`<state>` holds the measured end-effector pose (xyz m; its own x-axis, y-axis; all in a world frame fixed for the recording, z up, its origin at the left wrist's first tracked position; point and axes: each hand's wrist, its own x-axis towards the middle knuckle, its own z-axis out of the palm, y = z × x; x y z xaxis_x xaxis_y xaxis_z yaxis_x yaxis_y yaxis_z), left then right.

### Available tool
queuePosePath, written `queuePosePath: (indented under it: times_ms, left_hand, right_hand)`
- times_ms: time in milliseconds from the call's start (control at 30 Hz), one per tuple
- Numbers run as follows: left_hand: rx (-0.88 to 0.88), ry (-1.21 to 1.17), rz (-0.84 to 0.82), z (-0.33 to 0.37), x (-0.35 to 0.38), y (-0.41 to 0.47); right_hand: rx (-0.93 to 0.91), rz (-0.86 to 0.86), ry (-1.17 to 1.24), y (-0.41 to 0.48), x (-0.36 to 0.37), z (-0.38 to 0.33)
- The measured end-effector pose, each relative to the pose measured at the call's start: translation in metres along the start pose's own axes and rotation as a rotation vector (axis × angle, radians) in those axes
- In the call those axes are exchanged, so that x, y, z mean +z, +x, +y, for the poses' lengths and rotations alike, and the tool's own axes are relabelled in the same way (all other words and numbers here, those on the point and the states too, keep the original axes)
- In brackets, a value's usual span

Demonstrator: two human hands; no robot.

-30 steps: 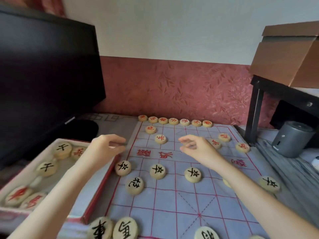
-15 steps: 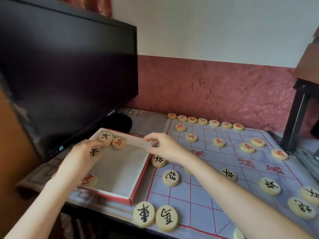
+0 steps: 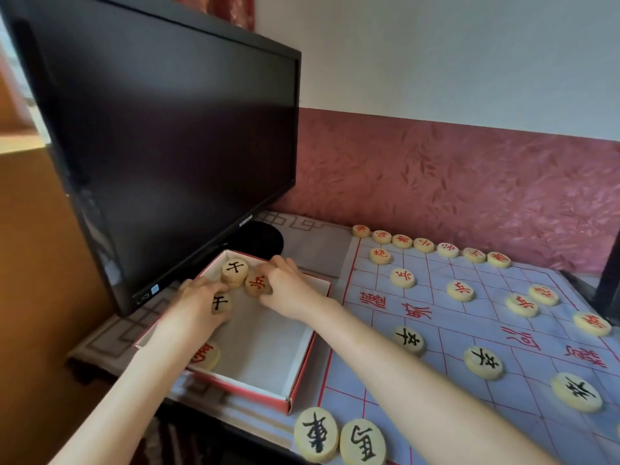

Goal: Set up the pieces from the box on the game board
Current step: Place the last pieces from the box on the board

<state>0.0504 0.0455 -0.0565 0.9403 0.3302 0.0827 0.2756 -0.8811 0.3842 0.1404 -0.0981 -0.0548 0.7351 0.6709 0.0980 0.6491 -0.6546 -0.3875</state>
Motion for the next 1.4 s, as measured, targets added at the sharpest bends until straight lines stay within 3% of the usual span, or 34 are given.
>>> queuePosePath:
  times_ms: [167, 367, 600, 733, 900, 1400]
  left_hand:
    - [0.010, -0.162, -0.007, -0.007, 0.001, -0.005]
    - [-0.001, -0.184, -0.009, -0.004, -0.002, -0.006]
    - [0.073, -0.297, 0.117, 0.020, -0.003, -0.013]
    - [0.115, -0.380, 0.155, 0.038, -0.002, -0.014]
    - [0.171, -0.399, 0.145, 0.049, 0.000, -0.010]
    - [0.195, -0.457, 0.112, 0.063, 0.007, -0.011]
  right_hand:
    - [0.010, 0.016, 0.022, -0.002, 0.009, 0.000]
    - [0.026, 0.031, 0.151, -0.013, 0.005, 0.005]
    - [0.066, 0.248, 0.262, -0.030, -0.041, 0.022]
    - [0.260, 0.377, 0.218, -0.029, -0.075, 0.072]
    - [0.461, 0.291, 0.100, -0.022, -0.076, 0.119]
    - [0.472, 0.241, -0.029, -0.018, -0.057, 0.129]
